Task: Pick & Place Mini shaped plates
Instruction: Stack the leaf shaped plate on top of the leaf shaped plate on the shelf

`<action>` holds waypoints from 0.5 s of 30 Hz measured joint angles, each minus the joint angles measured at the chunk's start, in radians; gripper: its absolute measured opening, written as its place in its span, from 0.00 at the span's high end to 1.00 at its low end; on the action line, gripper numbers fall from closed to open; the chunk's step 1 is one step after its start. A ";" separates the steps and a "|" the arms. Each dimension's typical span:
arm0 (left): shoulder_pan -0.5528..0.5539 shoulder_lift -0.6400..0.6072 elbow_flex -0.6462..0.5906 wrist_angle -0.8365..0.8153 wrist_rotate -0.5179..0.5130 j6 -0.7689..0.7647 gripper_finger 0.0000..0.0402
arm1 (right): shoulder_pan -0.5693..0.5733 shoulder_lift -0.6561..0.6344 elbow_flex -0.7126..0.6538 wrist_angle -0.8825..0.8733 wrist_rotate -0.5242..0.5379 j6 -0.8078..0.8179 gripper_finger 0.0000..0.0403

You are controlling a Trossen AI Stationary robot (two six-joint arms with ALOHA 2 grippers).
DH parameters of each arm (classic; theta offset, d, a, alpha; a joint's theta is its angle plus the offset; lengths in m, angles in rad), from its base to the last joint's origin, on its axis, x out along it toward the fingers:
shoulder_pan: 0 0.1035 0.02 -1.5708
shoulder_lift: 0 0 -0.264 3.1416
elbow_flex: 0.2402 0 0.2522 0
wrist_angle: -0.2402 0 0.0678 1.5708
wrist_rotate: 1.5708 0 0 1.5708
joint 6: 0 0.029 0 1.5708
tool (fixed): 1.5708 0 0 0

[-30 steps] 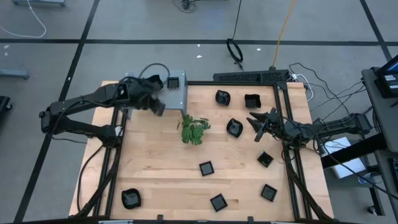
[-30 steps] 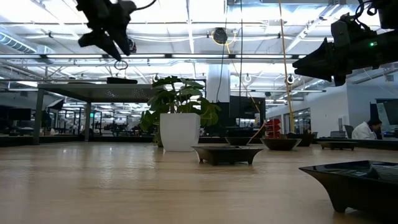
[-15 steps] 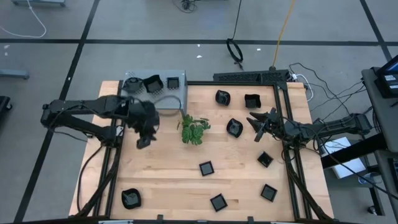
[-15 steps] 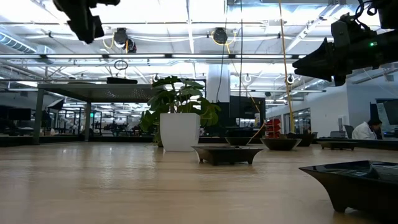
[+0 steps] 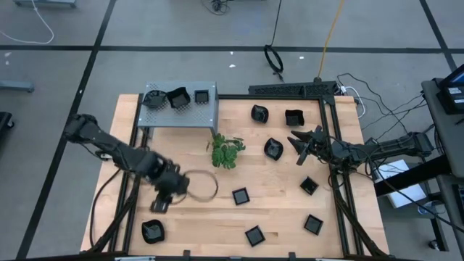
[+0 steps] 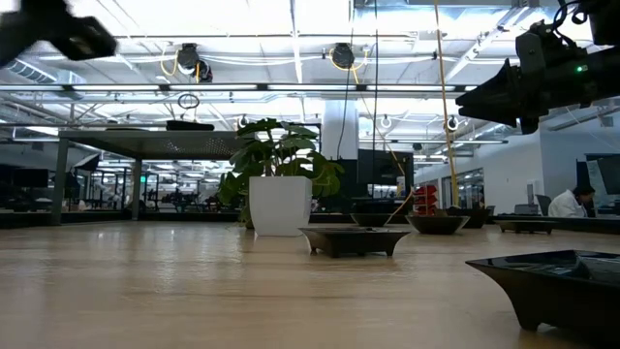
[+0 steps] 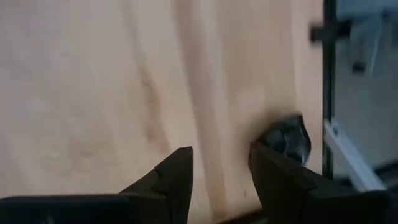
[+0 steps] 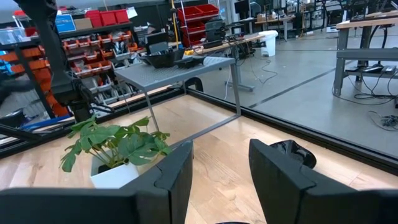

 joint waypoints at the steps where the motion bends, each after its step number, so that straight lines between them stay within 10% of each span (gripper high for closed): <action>1: -0.035 0.012 0.000 0.000 0.005 0.003 0.60 | 0.000 0.000 0.000 0.000 0.000 0.000 0.64; 15: -0.328 0.220 -0.028 0.010 -0.024 0.127 0.60 | 0.000 0.000 0.000 0.000 0.000 0.000 0.64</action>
